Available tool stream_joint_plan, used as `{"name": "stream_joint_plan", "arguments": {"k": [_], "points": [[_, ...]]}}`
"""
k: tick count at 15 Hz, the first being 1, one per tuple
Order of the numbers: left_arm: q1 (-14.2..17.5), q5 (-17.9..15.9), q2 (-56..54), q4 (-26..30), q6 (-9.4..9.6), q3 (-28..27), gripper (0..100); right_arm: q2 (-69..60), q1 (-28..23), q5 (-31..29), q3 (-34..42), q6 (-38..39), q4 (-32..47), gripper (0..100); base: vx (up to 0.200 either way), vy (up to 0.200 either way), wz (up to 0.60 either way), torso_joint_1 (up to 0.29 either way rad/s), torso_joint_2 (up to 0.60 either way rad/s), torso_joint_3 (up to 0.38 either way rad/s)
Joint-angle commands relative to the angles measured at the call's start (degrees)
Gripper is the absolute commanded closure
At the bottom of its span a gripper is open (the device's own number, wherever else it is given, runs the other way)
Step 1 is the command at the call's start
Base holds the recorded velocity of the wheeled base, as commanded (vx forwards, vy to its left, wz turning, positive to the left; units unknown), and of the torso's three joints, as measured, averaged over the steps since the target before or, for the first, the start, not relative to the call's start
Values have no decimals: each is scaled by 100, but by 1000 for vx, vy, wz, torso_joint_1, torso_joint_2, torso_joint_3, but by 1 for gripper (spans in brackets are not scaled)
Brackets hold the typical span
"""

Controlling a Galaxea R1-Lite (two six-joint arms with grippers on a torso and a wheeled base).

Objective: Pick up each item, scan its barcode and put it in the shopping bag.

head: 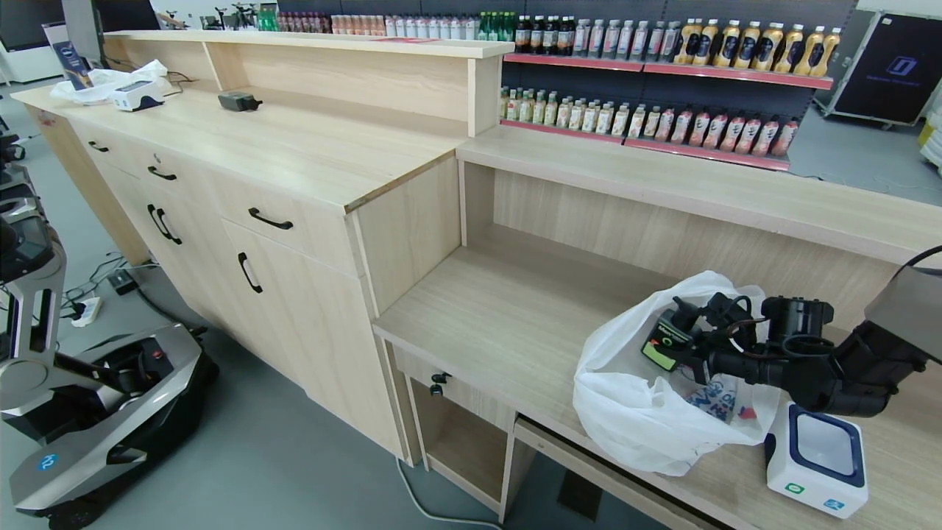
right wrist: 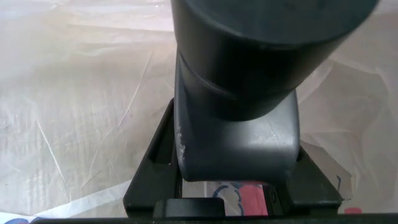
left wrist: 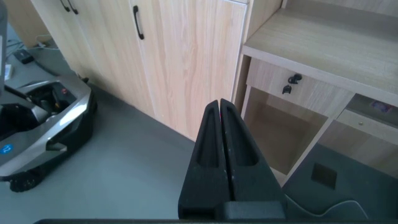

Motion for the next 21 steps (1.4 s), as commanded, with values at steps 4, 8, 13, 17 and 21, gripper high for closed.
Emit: {"name": "stream_joint_plan", "arguments": {"k": [4,8,13,17,21], "points": [[4,2,0,0,0,0,100,34,2,3,-20,-7,0,100,0,0,0,0,0,0],[4,2,0,0,0,0,100,8,2,3,-11,2,0,0,0,0,0,0,0,0],[4,2,0,0,0,0,100,-520,-33,161,-81,327,97,0,0,0,0,0,0,0],[4,2,0,0,0,0,100,-1944,-121,337,446,766,826,0,0,0,0,0,0,0],[4,2,0,0,0,0,100,-3631,-534,337,1721,714,1028,0,0,0,0,0,0,0]]}}
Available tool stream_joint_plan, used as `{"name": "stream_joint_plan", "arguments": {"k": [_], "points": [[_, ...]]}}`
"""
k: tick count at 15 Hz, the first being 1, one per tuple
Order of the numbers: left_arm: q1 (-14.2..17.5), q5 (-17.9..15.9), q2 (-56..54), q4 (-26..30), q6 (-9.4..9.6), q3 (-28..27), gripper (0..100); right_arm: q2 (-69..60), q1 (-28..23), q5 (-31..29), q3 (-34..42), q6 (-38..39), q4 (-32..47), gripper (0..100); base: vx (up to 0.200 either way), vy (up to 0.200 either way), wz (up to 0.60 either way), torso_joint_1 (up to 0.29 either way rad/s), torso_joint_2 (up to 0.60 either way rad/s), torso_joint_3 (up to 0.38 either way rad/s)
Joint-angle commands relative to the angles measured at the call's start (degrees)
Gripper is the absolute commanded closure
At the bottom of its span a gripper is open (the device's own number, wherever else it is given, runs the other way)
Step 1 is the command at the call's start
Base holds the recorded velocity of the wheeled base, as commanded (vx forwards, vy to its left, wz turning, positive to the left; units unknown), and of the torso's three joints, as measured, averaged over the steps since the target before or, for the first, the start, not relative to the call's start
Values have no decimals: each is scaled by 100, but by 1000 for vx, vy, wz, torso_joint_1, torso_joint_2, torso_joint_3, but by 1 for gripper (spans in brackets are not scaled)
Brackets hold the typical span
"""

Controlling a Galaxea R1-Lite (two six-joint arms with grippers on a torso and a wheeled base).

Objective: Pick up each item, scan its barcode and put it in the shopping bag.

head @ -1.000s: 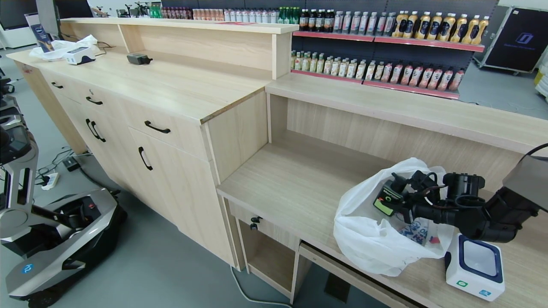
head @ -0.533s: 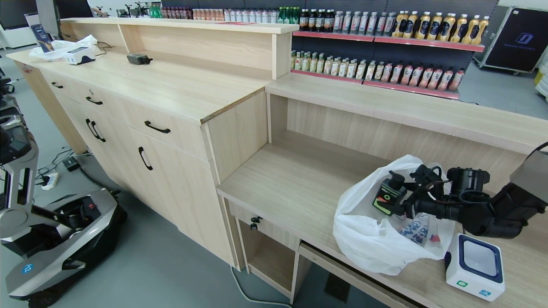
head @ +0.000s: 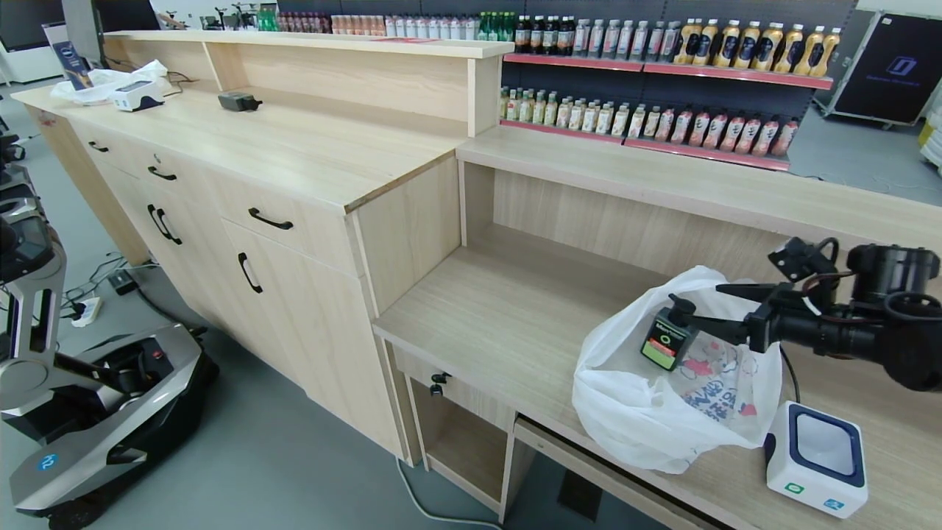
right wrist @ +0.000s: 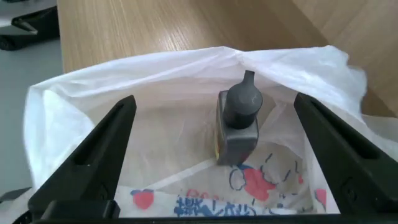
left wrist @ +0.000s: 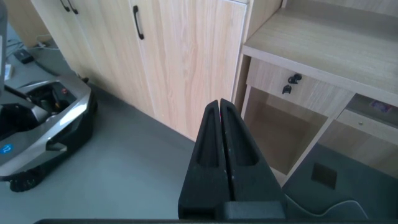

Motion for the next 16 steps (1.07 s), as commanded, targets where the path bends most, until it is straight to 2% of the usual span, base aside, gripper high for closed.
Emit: {"name": "stream_joint_plan", "arguments": {"k": [1,5,6,7,8,11,14,16], "points": [[4,2,-2,0,0,0,100,-1649,-514,-6,1074,-117,103,0,0,0,0,0,0,0],[4,2,-2,0,0,0,100,-2967,-1384,-85,1364,-161,736,0,0,0,0,0,0,0],[4,2,-2,0,0,0,100,-2993,-1410,-103,1373,-161,736,0,0,0,0,0,0,0],[4,2,-2,0,0,0,100,-3195,-1533,-498,1426,-178,736,0,0,0,0,0,0,0],[4,2,-2,0,0,0,100,-3459,-1551,-1210,1426,-126,709,0,0,0,-600,7,2,2],[4,2,-2,0,0,0,100,-3863,-1709,-1553,1461,41,683,0,0,0,-600,4,2,2],[4,2,-2,0,0,0,100,-3942,-1691,-2827,1522,68,779,0,0,0,-600,2,4,2],[4,2,-2,0,0,0,100,-3942,-1709,-3618,1540,103,1140,0,0,0,-600,0,5,2]]}}
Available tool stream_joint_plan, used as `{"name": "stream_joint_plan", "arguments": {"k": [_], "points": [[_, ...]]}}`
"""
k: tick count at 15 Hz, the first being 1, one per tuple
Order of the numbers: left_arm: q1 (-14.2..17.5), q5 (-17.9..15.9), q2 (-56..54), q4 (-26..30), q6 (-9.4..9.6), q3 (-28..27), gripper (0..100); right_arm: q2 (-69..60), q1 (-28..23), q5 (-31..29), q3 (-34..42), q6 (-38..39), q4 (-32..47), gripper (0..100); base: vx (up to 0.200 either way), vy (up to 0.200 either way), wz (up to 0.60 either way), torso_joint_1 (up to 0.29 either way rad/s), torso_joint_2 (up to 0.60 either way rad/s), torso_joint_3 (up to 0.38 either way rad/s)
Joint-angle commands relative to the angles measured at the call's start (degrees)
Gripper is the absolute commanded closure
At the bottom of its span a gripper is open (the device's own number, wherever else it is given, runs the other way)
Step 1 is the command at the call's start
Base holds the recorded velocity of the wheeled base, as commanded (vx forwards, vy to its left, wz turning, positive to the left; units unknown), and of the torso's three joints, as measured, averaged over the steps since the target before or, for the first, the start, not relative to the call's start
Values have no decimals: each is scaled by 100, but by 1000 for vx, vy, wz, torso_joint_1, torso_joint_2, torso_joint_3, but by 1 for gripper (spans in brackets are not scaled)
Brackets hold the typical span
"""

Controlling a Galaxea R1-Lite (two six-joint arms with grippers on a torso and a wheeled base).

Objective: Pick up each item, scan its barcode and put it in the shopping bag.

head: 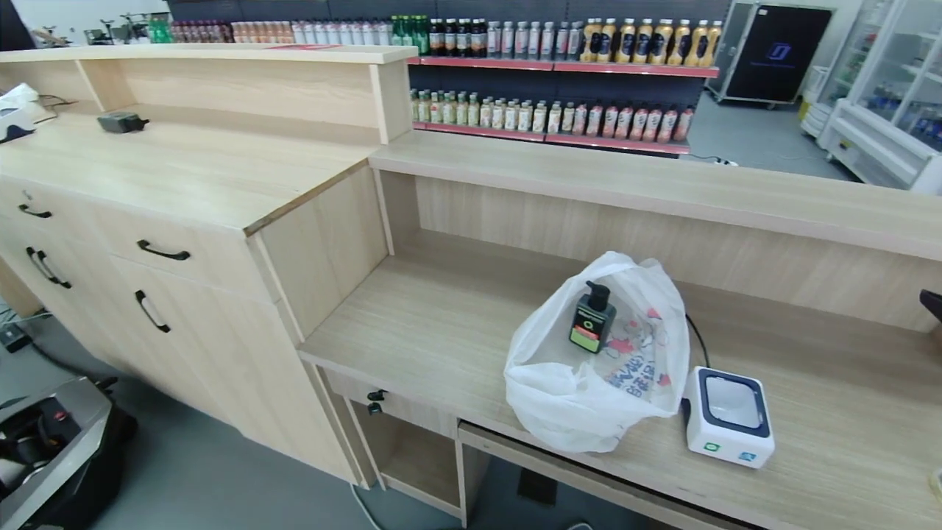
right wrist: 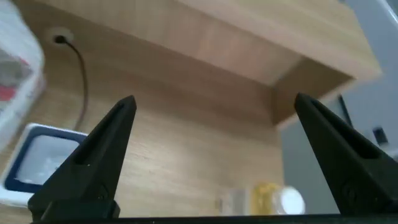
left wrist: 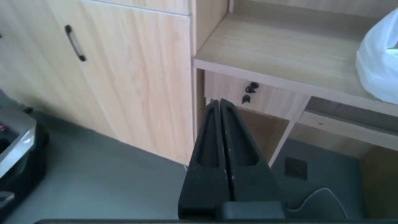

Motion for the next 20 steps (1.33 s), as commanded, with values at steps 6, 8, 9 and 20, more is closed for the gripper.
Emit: {"name": "stream_joint_plan", "arguments": {"k": [6,8,9,20], "points": [[2,2,-2,-2,0,2,100,708,-514,-471,125,830,851,0,0,0,-400,1,-1,2],[2,2,-2,-2,0,2,100,1376,-875,-321,169,830,772,0,0,0,0,0,0,0],[2,2,-2,-2,0,2,100,1596,-1015,-66,169,830,737,0,0,0,0,0,0,0],[2,2,-2,-2,0,2,100,3371,-1551,2570,-42,-260,-1091,0,0,0,0,0,0,0]]}}
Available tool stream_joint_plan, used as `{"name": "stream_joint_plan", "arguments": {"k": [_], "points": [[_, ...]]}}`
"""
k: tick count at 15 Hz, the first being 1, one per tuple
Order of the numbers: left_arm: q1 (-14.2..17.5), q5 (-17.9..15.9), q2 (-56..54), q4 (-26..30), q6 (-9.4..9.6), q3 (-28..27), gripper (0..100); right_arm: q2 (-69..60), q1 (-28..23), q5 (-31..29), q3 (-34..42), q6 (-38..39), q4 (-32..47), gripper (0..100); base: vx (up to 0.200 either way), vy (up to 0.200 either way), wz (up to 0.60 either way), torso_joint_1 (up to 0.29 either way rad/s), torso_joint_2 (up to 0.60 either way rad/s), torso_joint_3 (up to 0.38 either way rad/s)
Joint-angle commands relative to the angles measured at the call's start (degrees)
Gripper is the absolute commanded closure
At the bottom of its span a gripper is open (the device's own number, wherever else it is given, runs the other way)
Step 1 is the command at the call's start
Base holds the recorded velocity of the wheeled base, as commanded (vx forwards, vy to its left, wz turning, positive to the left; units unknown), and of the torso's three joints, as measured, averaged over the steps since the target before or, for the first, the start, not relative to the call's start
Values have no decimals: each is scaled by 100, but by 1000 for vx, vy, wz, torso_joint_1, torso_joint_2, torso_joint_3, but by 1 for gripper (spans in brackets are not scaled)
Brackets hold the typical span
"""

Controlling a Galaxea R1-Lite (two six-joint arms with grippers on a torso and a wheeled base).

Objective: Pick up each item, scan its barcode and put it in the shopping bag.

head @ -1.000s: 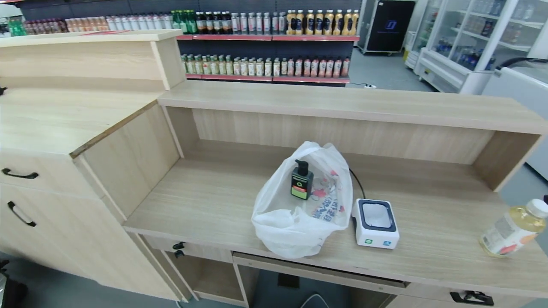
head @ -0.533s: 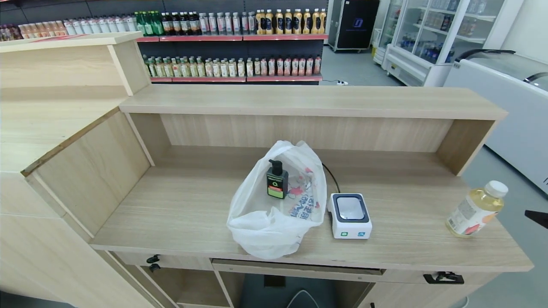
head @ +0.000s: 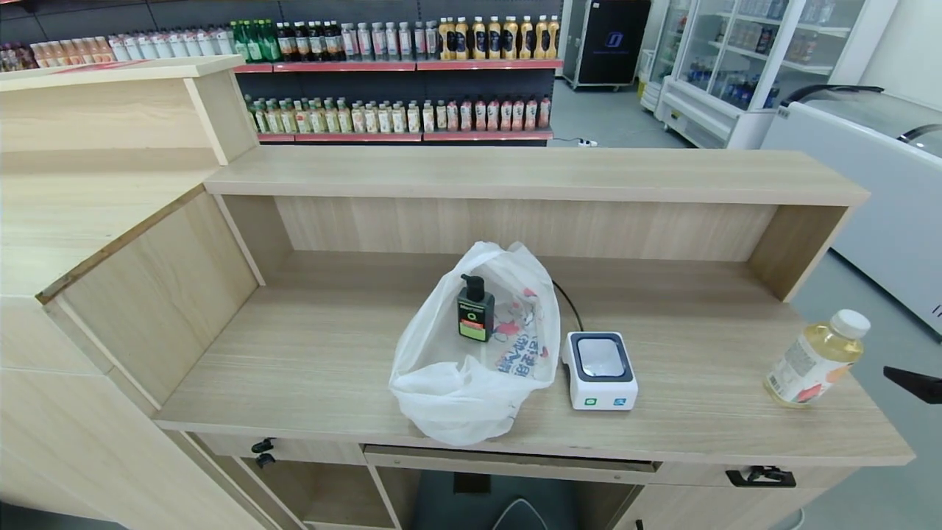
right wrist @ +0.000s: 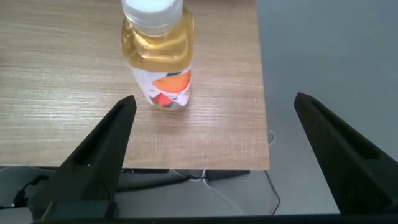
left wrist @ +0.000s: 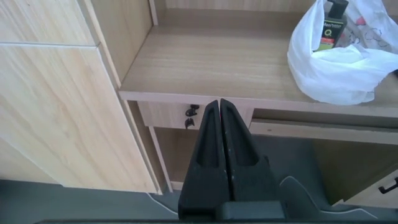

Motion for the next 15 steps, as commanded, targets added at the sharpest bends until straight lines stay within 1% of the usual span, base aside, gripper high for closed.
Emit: {"name": "stream_joint_plan", "arguments": {"k": [1,2,4,7,12,15], "points": [[8,2,-2,0,0,0,100,678,-10,187,-61,-133,-372,0,0,0,0,0,0,0],[8,2,-2,0,0,0,100,748,8,222,-87,-133,-433,0,0,0,0,0,0,0],[8,2,-2,0,0,0,100,1161,113,266,-166,-133,-803,0,0,0,0,0,0,0],[8,2,-2,0,0,0,100,1495,183,486,-175,-133,-1110,0,0,0,0,0,0,0],[8,2,-2,0,0,0,100,1873,482,688,-289,-133,-1286,0,0,0,0,0,0,0],[8,2,-2,0,0,0,100,2014,667,688,-342,-124,-1383,0,0,0,0,0,0,0]]}}
